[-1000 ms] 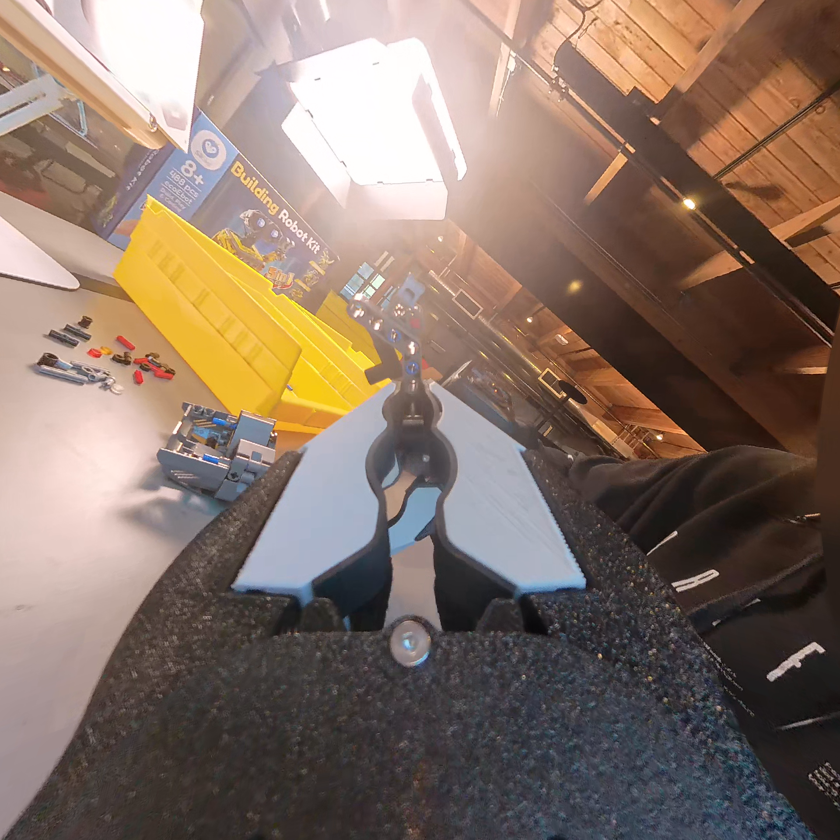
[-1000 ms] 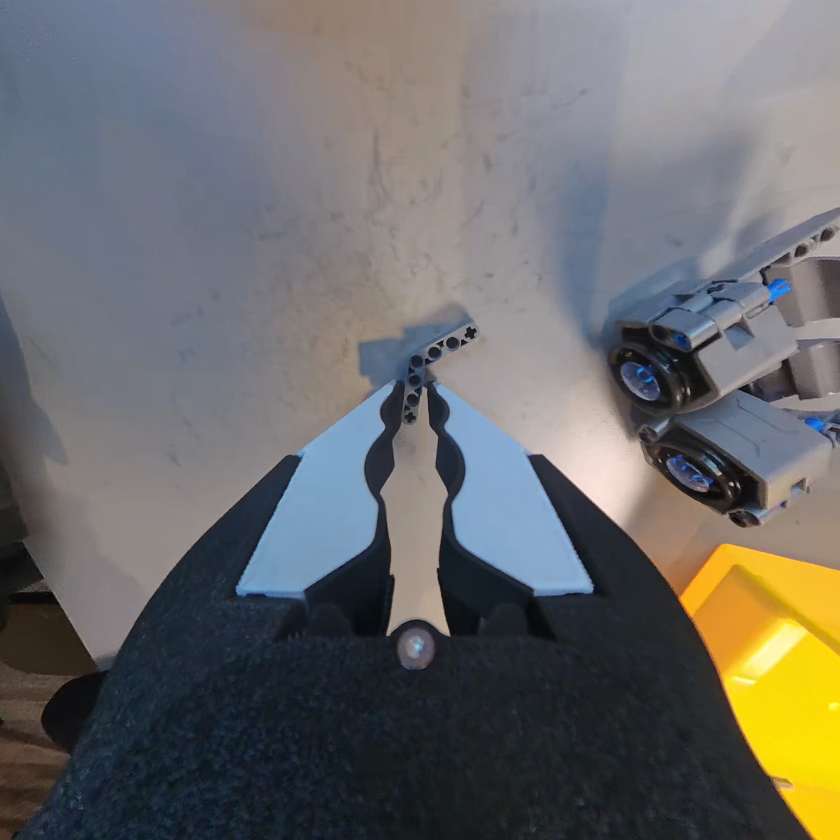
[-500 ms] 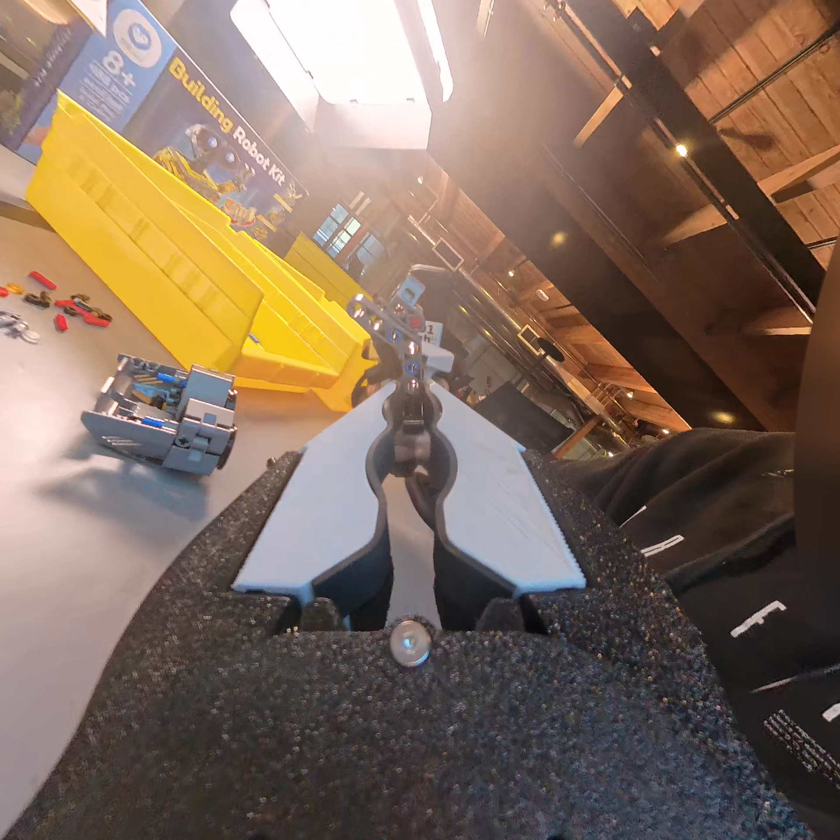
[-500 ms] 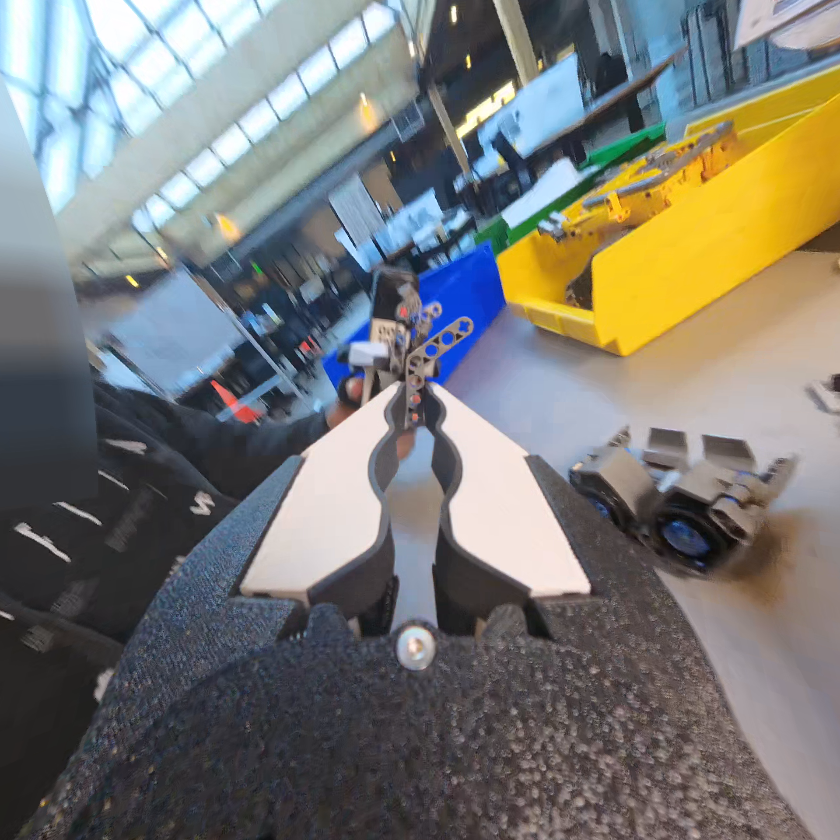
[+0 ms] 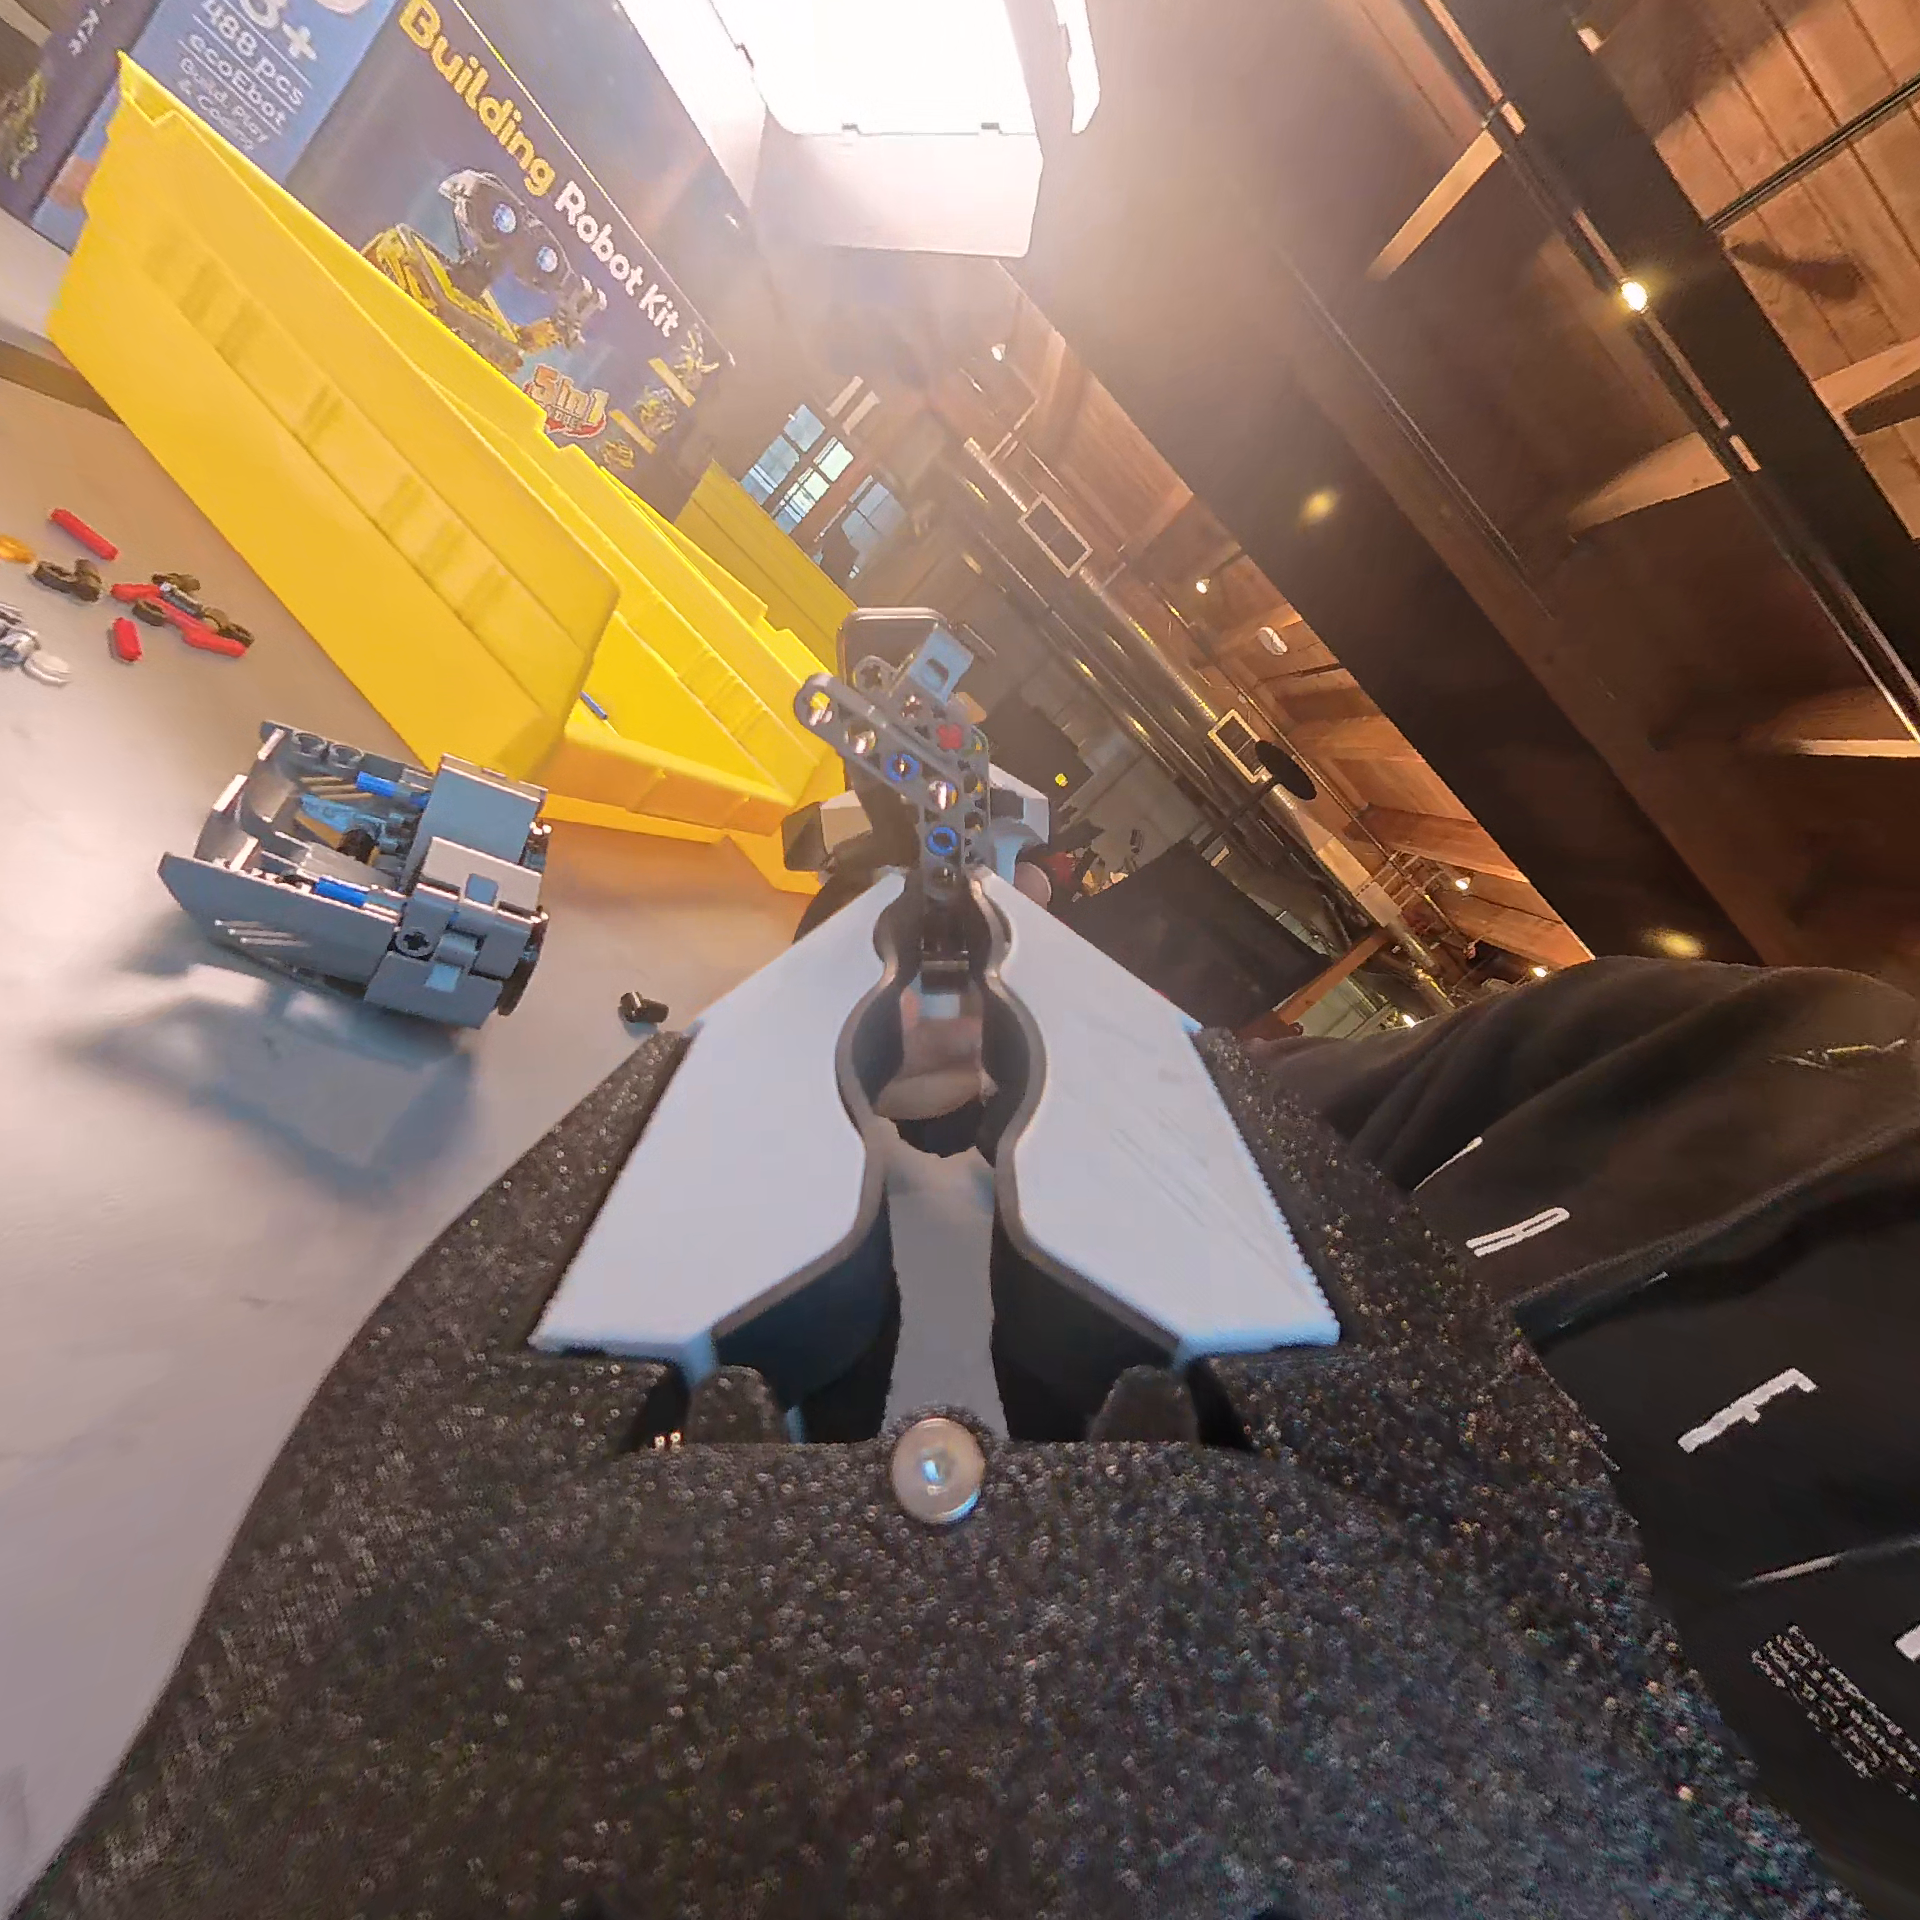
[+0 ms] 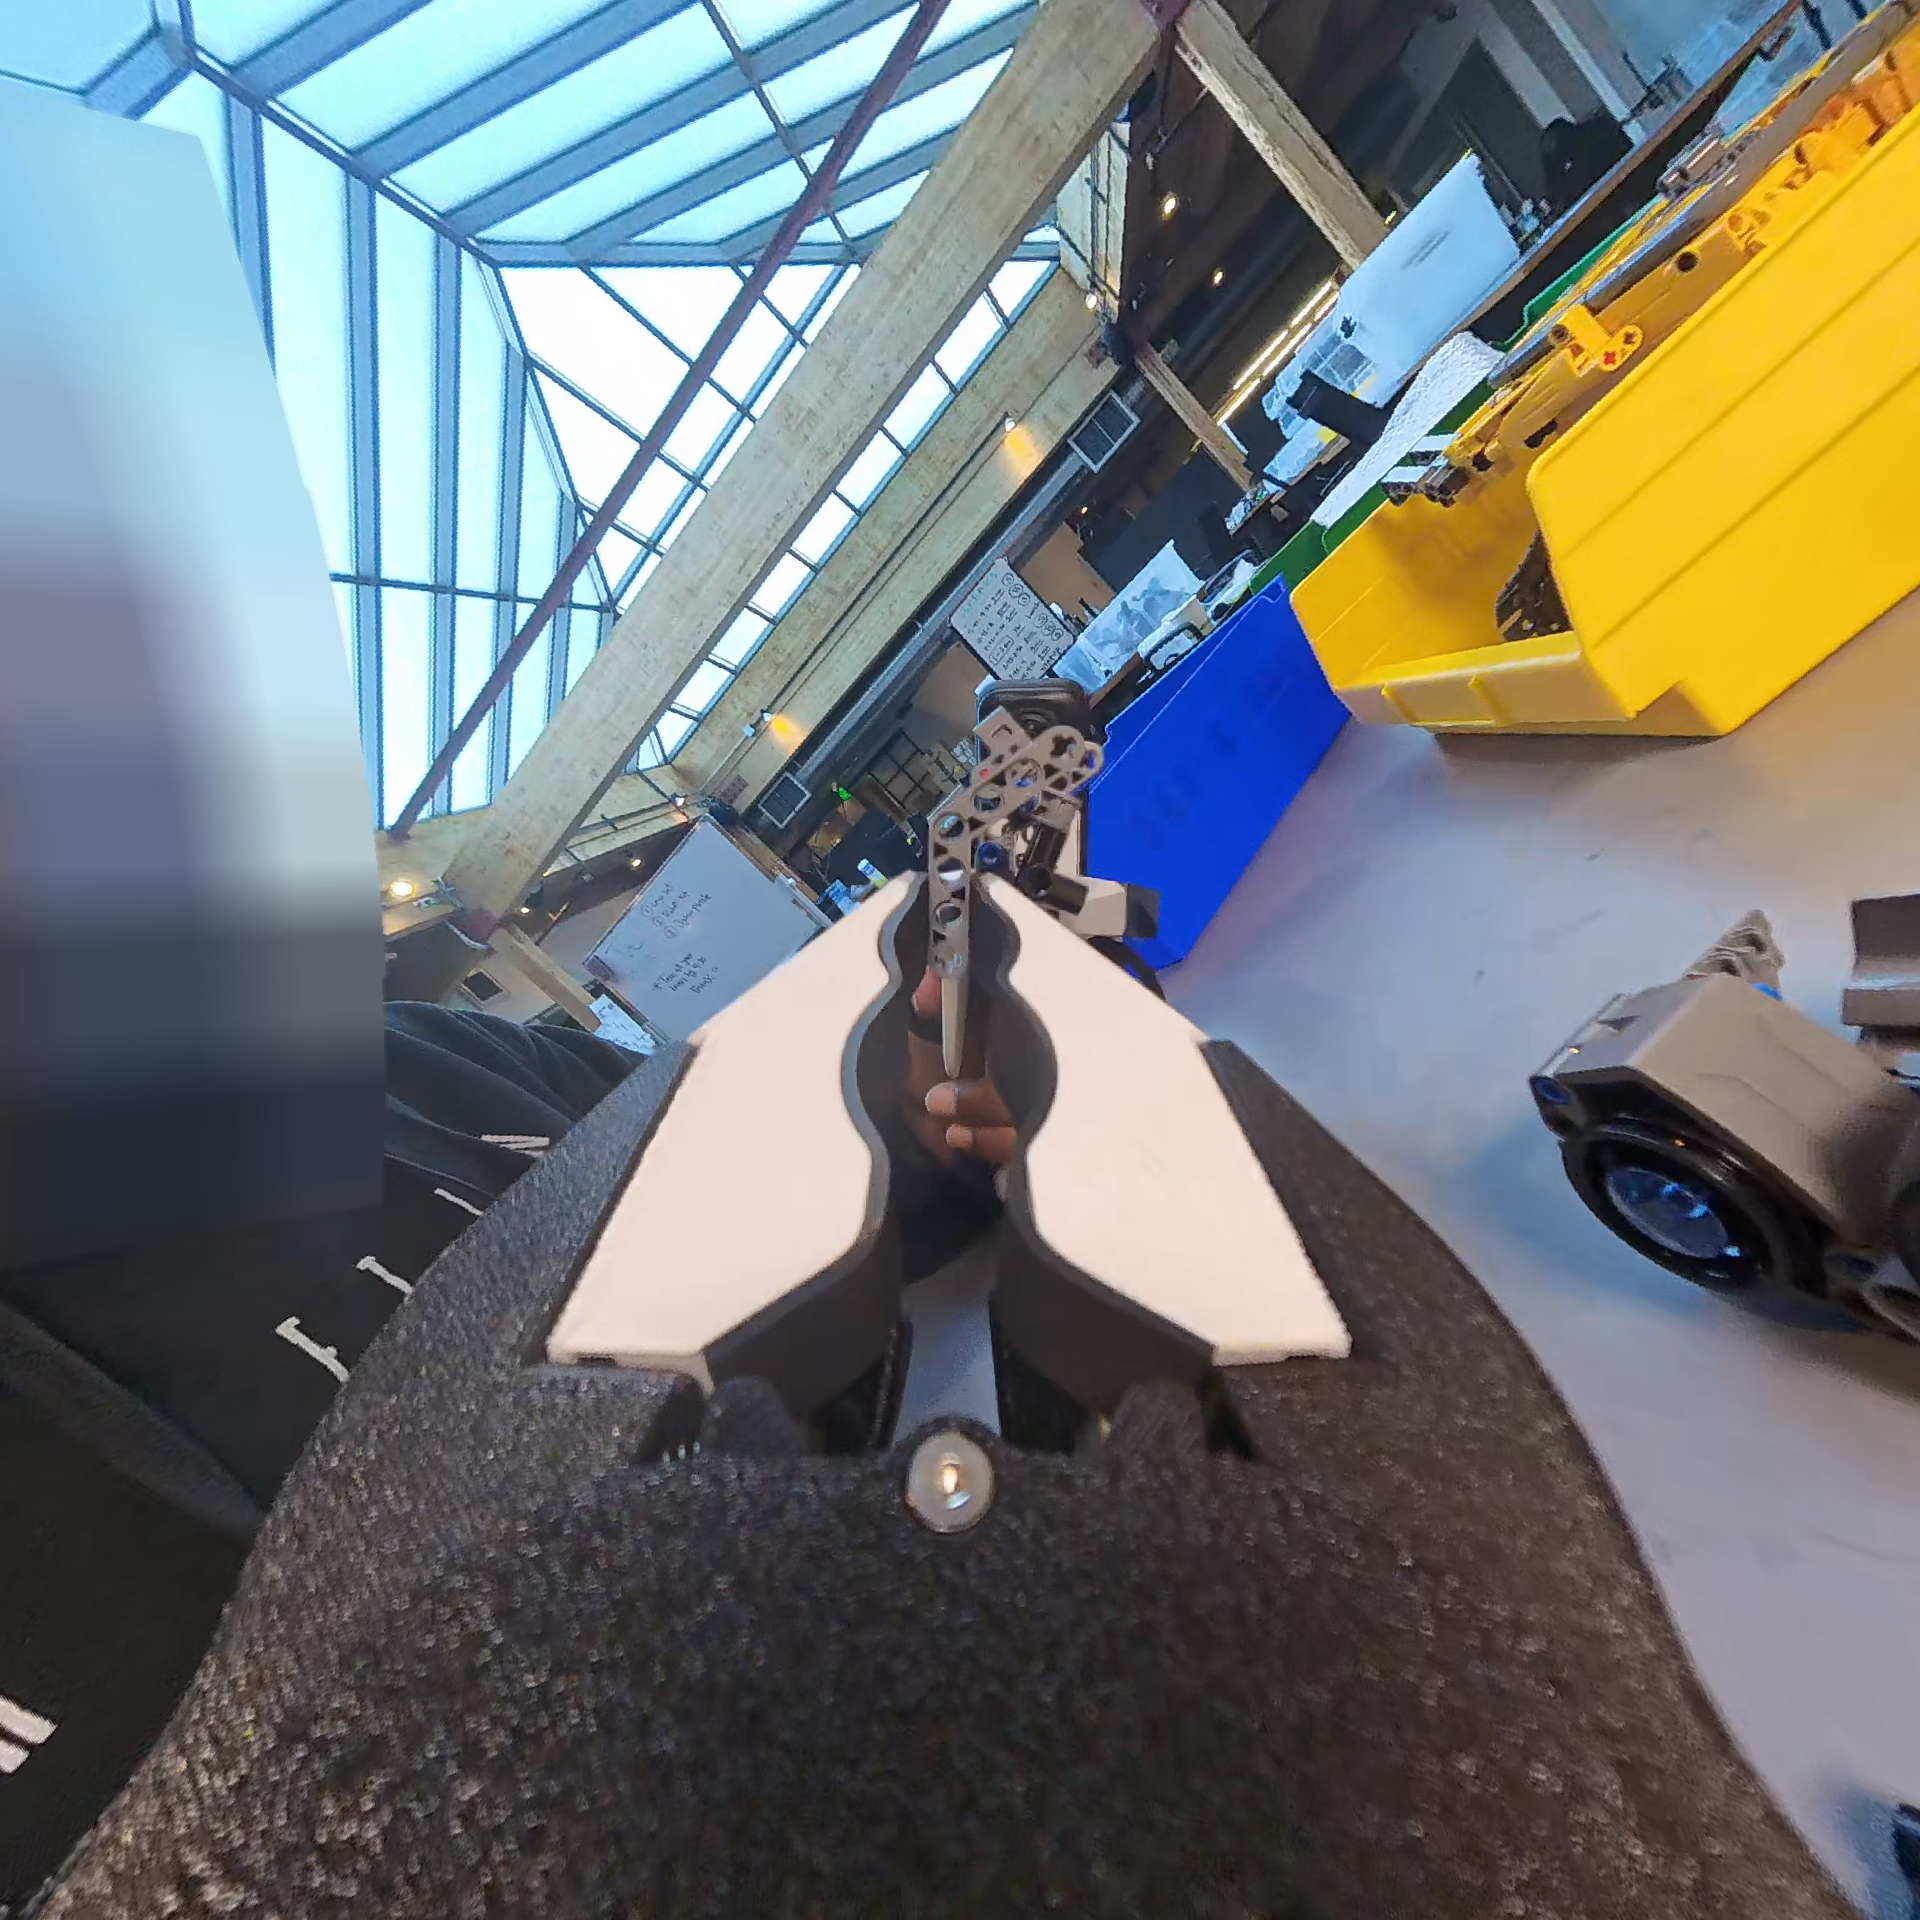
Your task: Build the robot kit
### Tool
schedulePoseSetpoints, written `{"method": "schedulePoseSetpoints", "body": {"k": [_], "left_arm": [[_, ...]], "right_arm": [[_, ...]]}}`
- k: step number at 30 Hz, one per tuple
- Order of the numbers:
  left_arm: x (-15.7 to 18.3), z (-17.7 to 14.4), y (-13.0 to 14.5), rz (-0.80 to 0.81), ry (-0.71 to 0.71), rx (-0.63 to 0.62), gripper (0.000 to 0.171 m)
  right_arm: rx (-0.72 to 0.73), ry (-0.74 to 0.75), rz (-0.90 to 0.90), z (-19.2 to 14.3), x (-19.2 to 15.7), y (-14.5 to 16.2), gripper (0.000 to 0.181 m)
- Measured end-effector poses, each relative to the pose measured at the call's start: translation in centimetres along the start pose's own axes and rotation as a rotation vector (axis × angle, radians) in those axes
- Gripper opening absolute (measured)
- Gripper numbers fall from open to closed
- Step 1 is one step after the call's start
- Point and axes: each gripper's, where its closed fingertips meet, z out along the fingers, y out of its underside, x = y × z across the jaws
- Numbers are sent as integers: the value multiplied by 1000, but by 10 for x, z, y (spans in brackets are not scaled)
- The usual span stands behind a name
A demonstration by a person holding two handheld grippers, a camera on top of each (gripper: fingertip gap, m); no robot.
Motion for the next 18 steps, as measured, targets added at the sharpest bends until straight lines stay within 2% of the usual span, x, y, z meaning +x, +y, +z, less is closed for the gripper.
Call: {"method": "schedulePoseSetpoints", "body": {"k": [11,18], "left_arm": [[4,1,1,19,2,-10,6],[5,0,1,13,1,-10,7]], "right_arm": [[6,31,-30,-2,3,-2,5],[93,13,31,-1,2,-2,5]]}}
